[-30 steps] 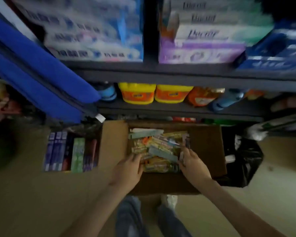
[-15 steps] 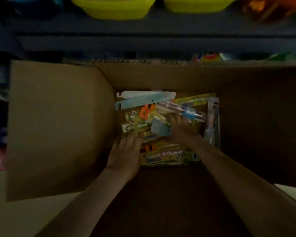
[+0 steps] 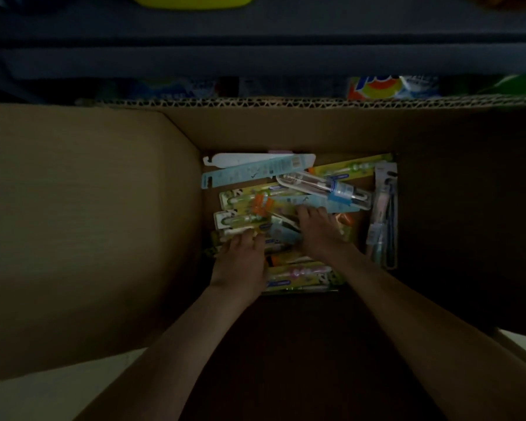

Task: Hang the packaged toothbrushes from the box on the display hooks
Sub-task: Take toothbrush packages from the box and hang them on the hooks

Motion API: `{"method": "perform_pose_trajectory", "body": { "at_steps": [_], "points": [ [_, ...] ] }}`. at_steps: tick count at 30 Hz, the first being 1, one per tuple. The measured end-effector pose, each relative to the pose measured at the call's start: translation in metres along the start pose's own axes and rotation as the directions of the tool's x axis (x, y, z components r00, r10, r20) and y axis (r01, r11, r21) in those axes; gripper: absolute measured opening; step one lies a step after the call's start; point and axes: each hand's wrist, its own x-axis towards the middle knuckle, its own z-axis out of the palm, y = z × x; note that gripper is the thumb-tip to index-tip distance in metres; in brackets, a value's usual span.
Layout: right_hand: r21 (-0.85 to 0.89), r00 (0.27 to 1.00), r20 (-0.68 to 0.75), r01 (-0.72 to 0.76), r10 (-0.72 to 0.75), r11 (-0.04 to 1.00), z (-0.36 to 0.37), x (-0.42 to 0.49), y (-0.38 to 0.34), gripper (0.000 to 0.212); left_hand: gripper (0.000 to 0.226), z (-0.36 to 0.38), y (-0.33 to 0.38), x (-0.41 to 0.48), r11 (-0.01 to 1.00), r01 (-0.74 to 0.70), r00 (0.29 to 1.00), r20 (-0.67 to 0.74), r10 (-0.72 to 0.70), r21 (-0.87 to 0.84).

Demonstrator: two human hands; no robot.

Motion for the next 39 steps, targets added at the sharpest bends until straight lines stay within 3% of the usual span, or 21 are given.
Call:
{"method": "perform_pose_trajectory", "body": {
  "at_steps": [3,6,9,12,14,18,21,25,28,30,33,35,37,39],
  "points": [
    [-0.088,1.0,-0.005,0.006,-0.006,0.996,0.0,-0.004,-0.001,0.057,0.051,-0.001,-0.002,-0.003,1.0,0.023,1.0,0.007,-0.023,-0.005],
    [-0.043,0.998,0.062,0.016,-0.014,0.999,-0.008,-0.017,0.002,0.052,0.054,-0.007,0.001,-0.014,0.996,0.072,0.996,0.049,-0.069,-0.05],
    [0.091,0.998,0.05,0.038,-0.043,0.995,-0.039,-0.052,-0.001,0.047,0.056,-0.028,0.013,-0.039,0.984,0.113,0.991,0.09,-0.101,-0.138],
    [0.394,0.998,0.022,0.043,-0.057,0.918,-0.101,-0.108,-0.016,0.033,0.05,-0.062,0.03,-0.078,0.933,0.128,0.989,0.114,-0.094,-0.336],
    [0.572,0.997,0.009,0.061,-0.081,0.818,-0.156,-0.157,-0.034,0.027,0.047,-0.093,0.045,-0.116,0.841,0.06,0.994,0.108,-0.002,-0.538],
    [0.81,0.991,-0.085,0.128,-0.102,0.573,-0.261,-0.263,-0.075,0.013,0.023,-0.175,0.08,-0.211,0.495,-0.072,0.985,0.017,0.174,-0.866],
    [0.901,0.978,-0.157,0.197,-0.134,0.387,-0.336,-0.335,-0.108,0.016,0.029,-0.235,0.098,-0.283,0.406,-0.21,0.974,-0.153,0.168,-0.89],
    [0.909,0.938,-0.288,0.331,-0.191,0.254,-0.42,-0.414,-0.146,0.017,0.03,-0.309,0.114,-0.378,0.436,-0.372,0.926,-0.363,0.108,-0.819],
    [0.844,0.893,-0.404,0.448,-0.2,0.294,-0.471,-0.457,-0.169,0.016,0.027,-0.354,0.12,-0.439,0.472,-0.464,0.876,-0.467,0.12,-0.749],
    [0.753,0.846,-0.5,0.53,-0.186,0.389,-0.502,-0.48,-0.181,0.015,0.025,-0.376,0.118,-0.469,0.519,-0.499,0.847,-0.519,0.12,-0.694],
    [0.524,0.718,-0.684,0.606,-0.129,0.599,-0.538,-0.506,-0.194,0.026,0.023,-0.401,0.104,-0.499,0.53,-0.498,0.826,-0.562,0.047,-0.687],
    [0.355,0.573,-0.808,0.657,-0.136,0.665,-0.554,-0.517,-0.206,0.03,0.015,-0.416,0.09,-0.515,0.472,-0.481,0.84,-0.543,0.007,-0.739],
    [-0.074,0.259,-0.904,0.69,-0.34,0.72,-0.566,-0.526,-0.228,0.025,0.017,-0.43,0.072,-0.53,0.361,-0.454,0.88,-0.473,0.039,-0.815],
    [-0.555,0.003,-0.746,0.552,-0.666,0.623,-0.574,-0.527,-0.257,0.019,0.017,-0.445,0.051,-0.546,0.209,-0.426,0.905,-0.411,0.114,-0.88]
  ]
}}
